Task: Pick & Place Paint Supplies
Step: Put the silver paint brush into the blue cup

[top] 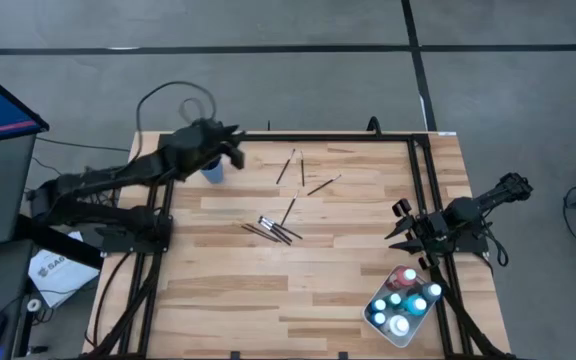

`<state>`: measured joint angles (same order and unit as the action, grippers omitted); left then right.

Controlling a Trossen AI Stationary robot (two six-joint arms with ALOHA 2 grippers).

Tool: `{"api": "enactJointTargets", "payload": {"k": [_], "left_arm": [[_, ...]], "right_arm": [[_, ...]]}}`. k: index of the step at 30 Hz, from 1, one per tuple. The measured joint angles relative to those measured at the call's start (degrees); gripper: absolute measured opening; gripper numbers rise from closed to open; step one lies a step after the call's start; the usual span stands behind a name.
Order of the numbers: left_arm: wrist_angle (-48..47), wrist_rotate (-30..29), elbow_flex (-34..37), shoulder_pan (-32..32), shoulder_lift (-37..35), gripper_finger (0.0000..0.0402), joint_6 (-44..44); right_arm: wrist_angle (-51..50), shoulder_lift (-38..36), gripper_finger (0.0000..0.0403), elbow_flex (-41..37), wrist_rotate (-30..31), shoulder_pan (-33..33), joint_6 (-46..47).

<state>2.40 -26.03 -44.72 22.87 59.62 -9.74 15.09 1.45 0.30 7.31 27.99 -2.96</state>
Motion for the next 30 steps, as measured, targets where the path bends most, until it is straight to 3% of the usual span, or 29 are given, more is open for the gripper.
{"api": "enactJointTargets", "payload": {"k": [6, 13, 20, 30], "left_arm": [[-13.0, 4.8, -16.0, 0.5, 18.1, 0.0147, -4.1], [-15.0, 11.7, -28.0, 2.1, 35.4, 0.0166, -5.7], [-15.0, 15.2, -34.0, 4.3, 46.8, 0.0169, -5.7], [-14.8, 21.7, -37.0, 7.3, 55.8, 0.0168, -9.0]], "right_arm": [[0.0, 0.0, 0.0092, 0.0, 0.0, 0.0, 0.0], [0.0, 0.0, 0.0092, 0.0, 0.0, 0.0, 0.0], [0.0, 0.0, 0.0092, 0.0, 0.0, 0.0, 0.0], [0.0, 0.0, 0.0092, 0.0, 0.0, 0.0, 0.0]]}}
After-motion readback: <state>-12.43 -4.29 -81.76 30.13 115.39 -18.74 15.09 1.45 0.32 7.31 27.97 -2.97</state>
